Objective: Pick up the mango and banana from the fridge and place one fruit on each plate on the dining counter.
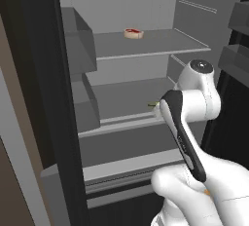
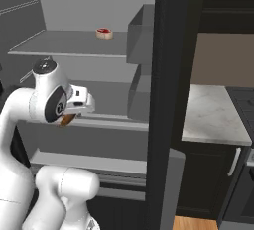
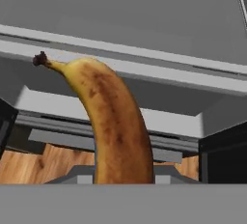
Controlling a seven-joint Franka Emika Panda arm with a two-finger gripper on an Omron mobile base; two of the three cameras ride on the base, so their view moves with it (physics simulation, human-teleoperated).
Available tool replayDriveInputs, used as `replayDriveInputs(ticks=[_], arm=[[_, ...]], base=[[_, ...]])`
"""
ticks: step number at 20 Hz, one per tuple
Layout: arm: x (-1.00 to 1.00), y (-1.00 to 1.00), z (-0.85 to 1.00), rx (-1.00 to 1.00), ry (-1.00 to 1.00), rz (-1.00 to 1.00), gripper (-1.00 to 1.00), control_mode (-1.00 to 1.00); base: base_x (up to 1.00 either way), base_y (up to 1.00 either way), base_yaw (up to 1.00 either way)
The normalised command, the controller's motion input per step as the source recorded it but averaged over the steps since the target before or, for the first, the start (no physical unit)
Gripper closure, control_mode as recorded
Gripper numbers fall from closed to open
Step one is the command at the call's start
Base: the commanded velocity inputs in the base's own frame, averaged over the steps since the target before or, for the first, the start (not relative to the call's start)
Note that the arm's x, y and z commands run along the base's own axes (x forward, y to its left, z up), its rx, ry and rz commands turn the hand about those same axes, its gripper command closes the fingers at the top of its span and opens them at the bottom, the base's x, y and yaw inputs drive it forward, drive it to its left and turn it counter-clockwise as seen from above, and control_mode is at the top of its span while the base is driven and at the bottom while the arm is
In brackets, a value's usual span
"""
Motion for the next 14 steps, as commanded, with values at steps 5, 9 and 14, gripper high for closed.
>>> replayDriveInputs(ticks=[5,9,14], arm=[[-0.42,0.09,-0.58,0.02,0.09,-0.17,1.0,-1.0],[-0.24,0.0,-0.35,0.02,0.27,-0.04,1.0,-1.0],[0.0,0.0,0.0,0.0,0.0,0.0,1.0,-1.0]], base=[[0.0,0.0,0.0],[0.0,0.0,0.0],[0.0,0.0,0.0]])
